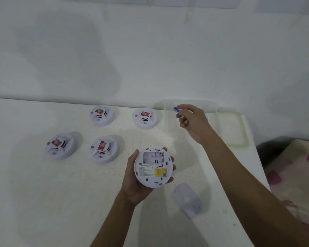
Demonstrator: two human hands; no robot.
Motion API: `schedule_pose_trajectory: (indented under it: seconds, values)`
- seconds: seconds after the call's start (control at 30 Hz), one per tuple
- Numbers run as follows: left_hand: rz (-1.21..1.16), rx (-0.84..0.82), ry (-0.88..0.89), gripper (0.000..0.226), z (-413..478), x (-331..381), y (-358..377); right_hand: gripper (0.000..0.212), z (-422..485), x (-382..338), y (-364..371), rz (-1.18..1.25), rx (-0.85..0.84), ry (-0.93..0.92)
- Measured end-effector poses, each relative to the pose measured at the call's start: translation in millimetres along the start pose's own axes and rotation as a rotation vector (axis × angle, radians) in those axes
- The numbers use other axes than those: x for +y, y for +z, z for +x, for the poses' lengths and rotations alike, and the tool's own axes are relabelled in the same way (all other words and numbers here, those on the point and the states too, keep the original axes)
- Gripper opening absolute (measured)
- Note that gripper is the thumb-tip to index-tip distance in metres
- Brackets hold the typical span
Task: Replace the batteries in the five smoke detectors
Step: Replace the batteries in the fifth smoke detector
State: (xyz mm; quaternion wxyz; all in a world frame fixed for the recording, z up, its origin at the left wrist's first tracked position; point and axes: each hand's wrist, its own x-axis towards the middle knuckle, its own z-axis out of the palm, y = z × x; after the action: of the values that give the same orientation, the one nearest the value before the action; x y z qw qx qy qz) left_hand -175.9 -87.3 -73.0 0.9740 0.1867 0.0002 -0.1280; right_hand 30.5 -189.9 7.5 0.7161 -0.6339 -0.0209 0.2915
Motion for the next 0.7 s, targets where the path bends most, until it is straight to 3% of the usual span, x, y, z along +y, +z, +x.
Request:
schedule_pose_trajectory:
  seconds: [0.17,0.3,0.37,0.47,0.6,0.7]
  values:
    - [-0.017,-0.009,-0.023,0.07,1.9,-1.9,-0.5,0.014,-53.7,10.4,-0.2,0.211,-0.062,-0.035]
    - [-0.004,0.02,-0.024,0.072,1.5,-3.5,0.2,0.023,-90.2,15.6,1.9,0.29,-0.132,-0.034]
    - [-0.013,0.046,-0.041,0.071,1.6,-5.0,2.0,0.027,-106.5,15.9,4.0,0.174,-0.138,-0.088]
    - [-0.018,0.046,-0.041,0.07,1.5,-6.8,6.0,0.027,-125.4,14.4,5.5,-0.219,-0.116,-0.276]
    - [0.02,0.01,0.005,0.065,0.7,-9.2,7.9,0.027,-140.3,13.9,8.2,-0.442,-0.182,-0.402]
    - [0.077,0.14,0.033,0.062,-0.3,-11.8,14.5,0.026,-143.8,21.0,12.2,-0.645,-0.146,-0.522]
